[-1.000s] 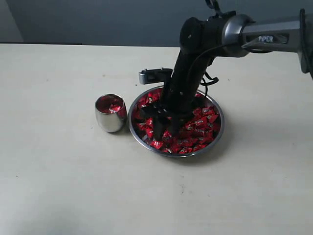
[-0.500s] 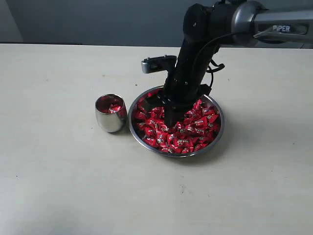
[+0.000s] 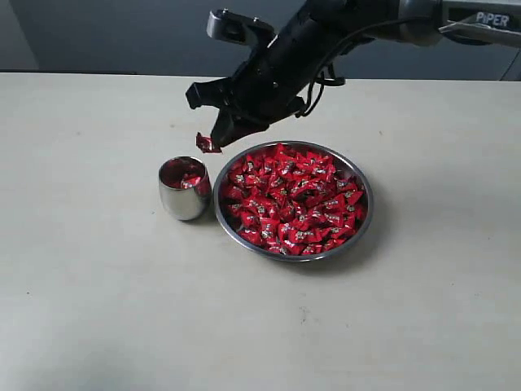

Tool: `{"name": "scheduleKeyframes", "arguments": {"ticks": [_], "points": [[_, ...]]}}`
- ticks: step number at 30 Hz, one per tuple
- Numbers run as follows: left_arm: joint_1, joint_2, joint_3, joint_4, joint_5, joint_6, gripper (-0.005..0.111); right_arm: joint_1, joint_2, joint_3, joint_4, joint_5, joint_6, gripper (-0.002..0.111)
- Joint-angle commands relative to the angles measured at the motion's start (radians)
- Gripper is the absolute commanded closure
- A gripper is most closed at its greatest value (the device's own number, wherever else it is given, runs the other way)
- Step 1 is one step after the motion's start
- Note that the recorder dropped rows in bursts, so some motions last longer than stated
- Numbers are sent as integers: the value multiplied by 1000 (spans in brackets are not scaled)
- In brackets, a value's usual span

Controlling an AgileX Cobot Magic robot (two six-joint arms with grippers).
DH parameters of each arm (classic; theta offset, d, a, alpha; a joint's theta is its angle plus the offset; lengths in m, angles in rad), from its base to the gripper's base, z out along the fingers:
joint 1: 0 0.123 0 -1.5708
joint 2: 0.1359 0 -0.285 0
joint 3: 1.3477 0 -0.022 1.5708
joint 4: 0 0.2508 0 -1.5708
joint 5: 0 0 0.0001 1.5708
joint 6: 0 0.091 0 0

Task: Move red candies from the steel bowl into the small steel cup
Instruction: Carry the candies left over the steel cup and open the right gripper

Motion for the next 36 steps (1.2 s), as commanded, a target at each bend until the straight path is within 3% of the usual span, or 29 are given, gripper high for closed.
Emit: {"name": "scheduleKeyframes", "arguments": {"ticks": [1, 14, 17, 22, 36], "points": [[-1, -4, 5, 2, -11, -4, 106, 1, 91, -93, 55, 18, -12, 109], [-1, -4, 5, 2, -11, -4, 106, 41, 175, -143, 30, 29, -36, 109], [-1, -4, 5, 2, -11, -4, 106, 41, 175, -149, 40, 27, -37, 96], [-1, -4, 5, 2, -11, -4, 106, 39, 175, -149, 30, 31, -35, 63], [-1, -4, 5, 2, -11, -4, 106, 39, 108, -147, -171, 157, 21, 62]]}}
